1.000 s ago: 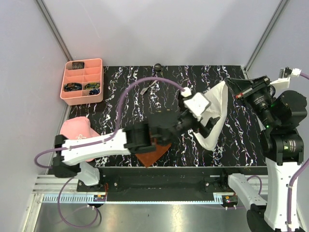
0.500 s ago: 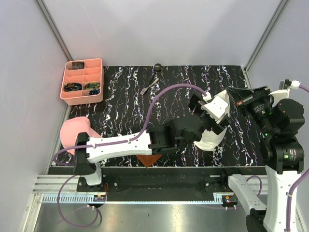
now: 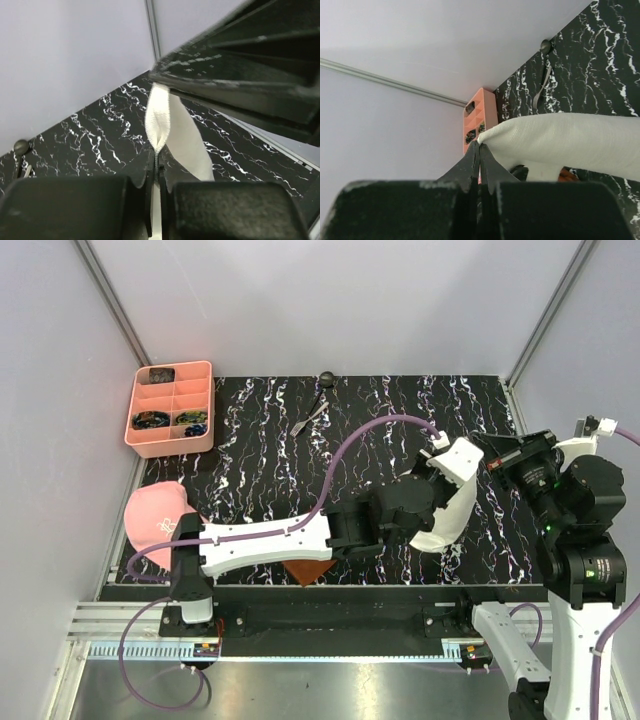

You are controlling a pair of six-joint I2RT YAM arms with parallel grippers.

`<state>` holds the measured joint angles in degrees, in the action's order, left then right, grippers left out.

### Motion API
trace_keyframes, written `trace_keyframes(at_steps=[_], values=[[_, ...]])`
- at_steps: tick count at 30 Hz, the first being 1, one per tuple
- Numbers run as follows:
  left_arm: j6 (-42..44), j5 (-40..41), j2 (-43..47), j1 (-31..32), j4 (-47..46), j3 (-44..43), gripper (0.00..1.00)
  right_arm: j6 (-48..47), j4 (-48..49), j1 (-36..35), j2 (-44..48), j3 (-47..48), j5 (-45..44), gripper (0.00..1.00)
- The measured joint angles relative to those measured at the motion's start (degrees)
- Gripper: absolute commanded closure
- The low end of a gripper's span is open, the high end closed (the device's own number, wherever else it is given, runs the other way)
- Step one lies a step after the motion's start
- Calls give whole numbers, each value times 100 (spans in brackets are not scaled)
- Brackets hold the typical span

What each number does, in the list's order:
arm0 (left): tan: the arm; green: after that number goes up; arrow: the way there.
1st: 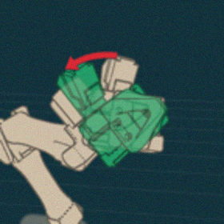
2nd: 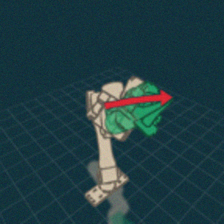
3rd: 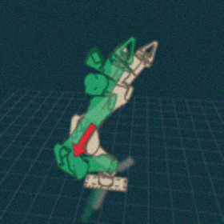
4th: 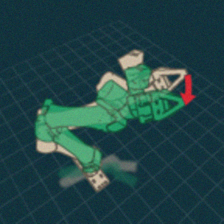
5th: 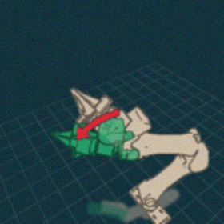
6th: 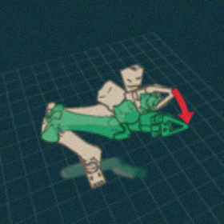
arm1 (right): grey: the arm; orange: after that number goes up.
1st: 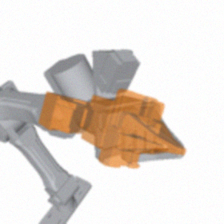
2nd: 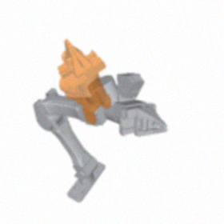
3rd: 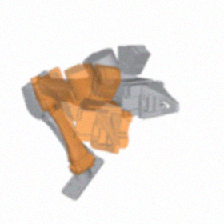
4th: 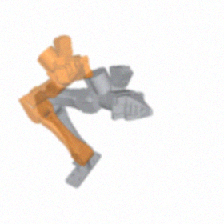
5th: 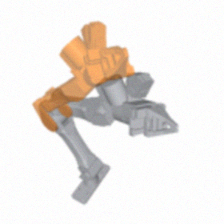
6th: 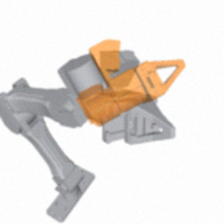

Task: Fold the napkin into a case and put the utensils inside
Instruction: Pass from the right arm to the left, then pick up the crumpled napkin from the center of the board.

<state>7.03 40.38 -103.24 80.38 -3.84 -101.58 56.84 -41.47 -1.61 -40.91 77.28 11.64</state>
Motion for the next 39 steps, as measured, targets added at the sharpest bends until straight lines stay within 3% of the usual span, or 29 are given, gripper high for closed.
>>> trace_keyframes(at_steps=[2,5,6,9,13,20,28,39], values=[[0,-37,37,-22,136,28,100,-122,0,0,52,-125,-11,97],[0,-282,407,-66,420,492,100,-461,-44,0,66,-431,11,79],[-24,-402,599,-90,520,704,100,-616,-103,-7,37,-531,48,65],[-225,-874,1167,-166,863,1268,100,-1082,-188,-9,-138,-774,96,37],[-662,-1561,1891,-216,1108,2020,100,-1746,-385,-2,-487,-1119,140,23],[-1773,-2398,1919,-227,1123,3062,100,-2468,-658,-96,-1344,-1593,138,20],[-3357,-2800,1867,-391,1137,4892,100,-2638,-201,-1043,-2363,-2162,98,23],[-4116,-3222,2070,-431,651,5412,100,-2551,485,-1670,-4669,-1998,-647,25]])
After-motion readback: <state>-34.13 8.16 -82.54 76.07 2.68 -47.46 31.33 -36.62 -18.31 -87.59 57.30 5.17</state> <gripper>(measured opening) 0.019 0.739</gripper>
